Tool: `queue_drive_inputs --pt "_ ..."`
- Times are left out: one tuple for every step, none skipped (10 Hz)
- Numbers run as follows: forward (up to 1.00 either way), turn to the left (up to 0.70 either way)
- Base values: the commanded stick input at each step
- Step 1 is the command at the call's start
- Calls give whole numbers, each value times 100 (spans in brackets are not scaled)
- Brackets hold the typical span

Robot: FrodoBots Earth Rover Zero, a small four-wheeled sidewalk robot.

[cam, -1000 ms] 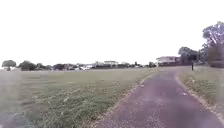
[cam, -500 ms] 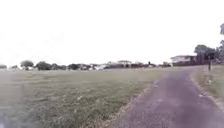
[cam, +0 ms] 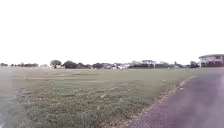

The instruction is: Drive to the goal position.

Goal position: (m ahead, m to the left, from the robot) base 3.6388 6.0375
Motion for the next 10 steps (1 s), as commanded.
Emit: queue_drive_inputs --pt "40 18" --pt "52 22" --pt "64 27" --pt "76 31" --pt "85 34" --pt "85 34" --pt "85 34" --pt "85 34" --pt "85 34" --pt "85 34"
